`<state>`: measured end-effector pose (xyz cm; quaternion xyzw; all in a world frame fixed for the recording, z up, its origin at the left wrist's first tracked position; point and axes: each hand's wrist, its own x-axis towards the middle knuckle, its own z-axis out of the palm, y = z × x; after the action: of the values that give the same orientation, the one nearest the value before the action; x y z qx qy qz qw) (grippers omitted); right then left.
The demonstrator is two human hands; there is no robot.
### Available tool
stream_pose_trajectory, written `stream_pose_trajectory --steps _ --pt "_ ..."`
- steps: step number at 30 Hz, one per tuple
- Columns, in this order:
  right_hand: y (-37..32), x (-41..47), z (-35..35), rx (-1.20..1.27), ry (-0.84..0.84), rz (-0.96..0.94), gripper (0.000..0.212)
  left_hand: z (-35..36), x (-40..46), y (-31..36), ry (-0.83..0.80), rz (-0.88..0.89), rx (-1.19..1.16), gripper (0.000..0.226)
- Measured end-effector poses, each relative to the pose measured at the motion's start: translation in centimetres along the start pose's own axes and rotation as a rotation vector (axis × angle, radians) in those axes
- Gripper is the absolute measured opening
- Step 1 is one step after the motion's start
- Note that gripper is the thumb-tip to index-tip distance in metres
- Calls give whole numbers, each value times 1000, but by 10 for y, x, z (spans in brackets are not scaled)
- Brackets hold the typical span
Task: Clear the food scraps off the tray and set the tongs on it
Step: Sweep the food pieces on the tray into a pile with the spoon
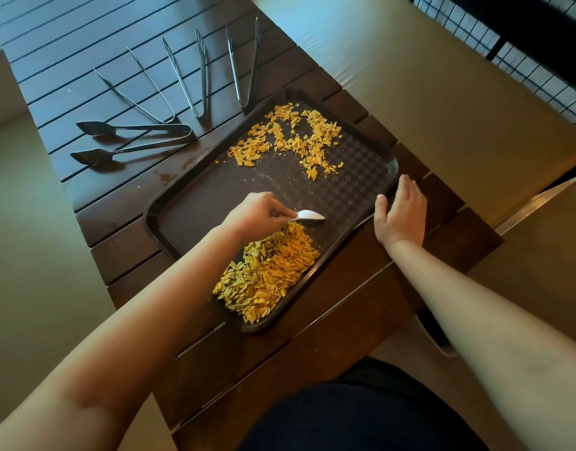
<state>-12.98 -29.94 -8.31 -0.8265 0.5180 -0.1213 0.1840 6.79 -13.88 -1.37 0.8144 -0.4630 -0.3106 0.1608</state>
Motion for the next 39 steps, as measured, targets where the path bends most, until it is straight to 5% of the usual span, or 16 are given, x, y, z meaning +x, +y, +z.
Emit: stream_pose_trajectory --steps 6,12,24,30,39 --pt "0 -1 1 1 4 -6 69 -11 -12 -13 -91 41 75 14" --pt "1 -1 1 -8 0 -5 70 -16 -5 -28 180 -106 -92 22" --pt "0 -1 0 0 -4 -7 70 -19 -26 -47 -34 -123 -83 18" --pt "-1 -1 0 -2 -6 -4 70 -15 -10 -38 200 -122 -156 21" --pt "-2 -1 -1 -3 -7 3 70 -8 -11 -32 -23 -78 -97 20"
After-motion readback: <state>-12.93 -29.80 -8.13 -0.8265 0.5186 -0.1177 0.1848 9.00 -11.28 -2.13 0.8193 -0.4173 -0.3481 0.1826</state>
